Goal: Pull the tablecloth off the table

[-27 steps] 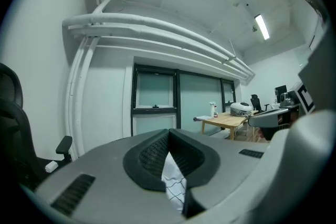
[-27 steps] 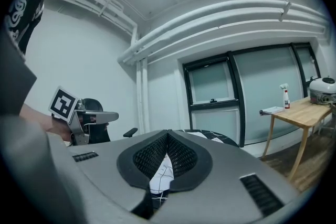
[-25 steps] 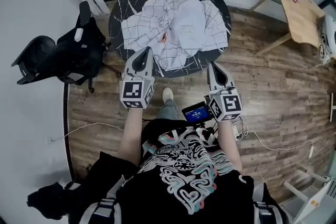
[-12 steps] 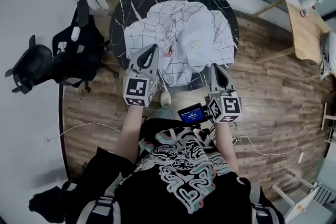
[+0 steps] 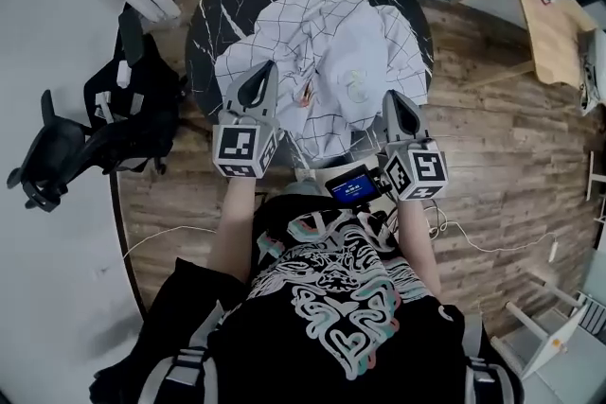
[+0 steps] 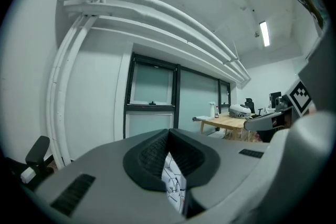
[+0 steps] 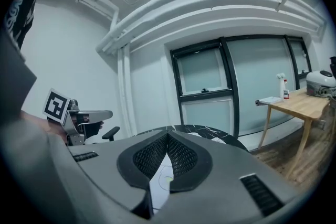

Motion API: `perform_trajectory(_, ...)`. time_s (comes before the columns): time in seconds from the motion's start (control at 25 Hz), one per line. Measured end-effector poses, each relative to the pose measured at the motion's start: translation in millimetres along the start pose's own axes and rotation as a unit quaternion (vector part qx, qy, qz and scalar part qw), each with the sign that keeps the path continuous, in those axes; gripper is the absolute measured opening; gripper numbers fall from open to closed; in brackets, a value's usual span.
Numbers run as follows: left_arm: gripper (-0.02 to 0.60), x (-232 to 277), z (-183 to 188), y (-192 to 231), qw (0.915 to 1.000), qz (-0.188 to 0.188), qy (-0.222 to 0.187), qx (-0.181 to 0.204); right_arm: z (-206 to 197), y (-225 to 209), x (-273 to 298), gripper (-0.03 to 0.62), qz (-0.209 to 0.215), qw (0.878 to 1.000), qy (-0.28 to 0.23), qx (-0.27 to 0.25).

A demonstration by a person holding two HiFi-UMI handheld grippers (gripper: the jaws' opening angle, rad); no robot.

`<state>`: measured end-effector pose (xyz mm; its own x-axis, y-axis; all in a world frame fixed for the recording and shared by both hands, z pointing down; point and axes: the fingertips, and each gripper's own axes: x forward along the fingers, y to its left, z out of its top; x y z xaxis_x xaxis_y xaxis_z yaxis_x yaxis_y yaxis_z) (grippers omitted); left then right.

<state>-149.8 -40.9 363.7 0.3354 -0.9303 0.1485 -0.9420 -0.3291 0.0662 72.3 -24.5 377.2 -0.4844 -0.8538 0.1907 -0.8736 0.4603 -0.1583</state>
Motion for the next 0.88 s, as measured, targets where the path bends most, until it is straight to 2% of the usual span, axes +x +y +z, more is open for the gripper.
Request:
perform_trajectory(0.04, 0.028, 4.7, 0.2, -0.1, 1.0, -0.005, -0.001, 0.001, -0.3, -2.3, 1.8, 0.014, -0.008, 1.0, 0.002, -0.011)
perform_trajectory(0.16, 0.028, 18.2, -2.5, -3.2, 0.9997, -0.025, 0.002, 0.009, -2.6, -3.4, 4.3, 0.014, -0.035, 0.995, 0.014, -0.089)
perform_trajectory(0.24, 0.028, 25.9, -4.5, -5.4, 0.9994, -0.033, 0.005, 0.013, -4.6, -2.7, 6.0, 0.014, -0.042, 0.993, 0.018, -0.106)
perform_trajectory(0.64, 0.028, 32.9, -10.2, -10.2, 0.9987, -0.045, 0.007, 0.023, -19.6, -14.2, -8.5, 0.012, -0.076, 0.996, 0.02, -0.042)
perform_trajectory(0.88, 0.028, 27.4, -10.9, -4.0, 0.9988, -0.042, 0.007, 0.024, -17.8, -15.7, -9.6, 0.014, -0.081, 0.996, 0.015, -0.037)
